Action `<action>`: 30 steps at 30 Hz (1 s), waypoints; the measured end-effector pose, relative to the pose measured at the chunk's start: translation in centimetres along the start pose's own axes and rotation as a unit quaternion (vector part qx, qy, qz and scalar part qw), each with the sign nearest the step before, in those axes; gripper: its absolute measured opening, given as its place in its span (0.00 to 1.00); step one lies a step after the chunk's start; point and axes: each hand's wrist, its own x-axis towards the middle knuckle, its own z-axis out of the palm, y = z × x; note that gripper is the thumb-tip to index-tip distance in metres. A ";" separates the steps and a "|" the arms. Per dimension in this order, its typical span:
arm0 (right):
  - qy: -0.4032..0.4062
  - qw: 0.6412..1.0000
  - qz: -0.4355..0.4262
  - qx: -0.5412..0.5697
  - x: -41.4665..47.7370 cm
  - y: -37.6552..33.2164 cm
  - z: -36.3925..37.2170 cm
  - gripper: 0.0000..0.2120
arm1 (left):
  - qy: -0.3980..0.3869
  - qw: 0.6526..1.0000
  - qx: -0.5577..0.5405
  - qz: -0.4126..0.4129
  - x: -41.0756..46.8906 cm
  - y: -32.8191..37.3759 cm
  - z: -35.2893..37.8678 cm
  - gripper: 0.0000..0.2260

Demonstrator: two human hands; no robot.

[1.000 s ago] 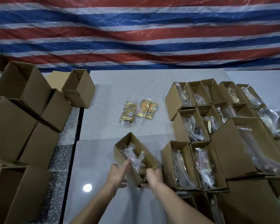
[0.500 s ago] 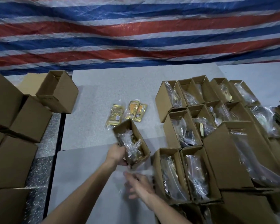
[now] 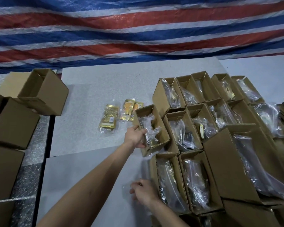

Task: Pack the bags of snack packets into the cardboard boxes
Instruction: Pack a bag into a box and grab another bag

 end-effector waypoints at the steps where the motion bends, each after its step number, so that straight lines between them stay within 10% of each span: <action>1: 0.003 1.000 0.002 0.001 0.1 0.1 -0.1 0.09 | -0.008 1.000 0.005 -0.001 0.0 0.2 0.3 0.22; 12: 0.012 1.000 0.007 0.020 -0.3 -0.1 -0.9 0.07 | -0.034 0.994 0.099 0.012 -0.4 0.0 1.4 0.13; 19: 0.021 0.999 0.012 0.040 -1.9 -0.5 -0.8 0.07 | -0.060 0.993 0.103 0.017 -1.4 -1.5 0.5 0.28; 30: 0.006 0.999 0.023 0.043 -4.5 -2.9 1.2 0.10 | 0.079 0.983 0.117 0.117 -6.4 -9.6 -10.8 0.04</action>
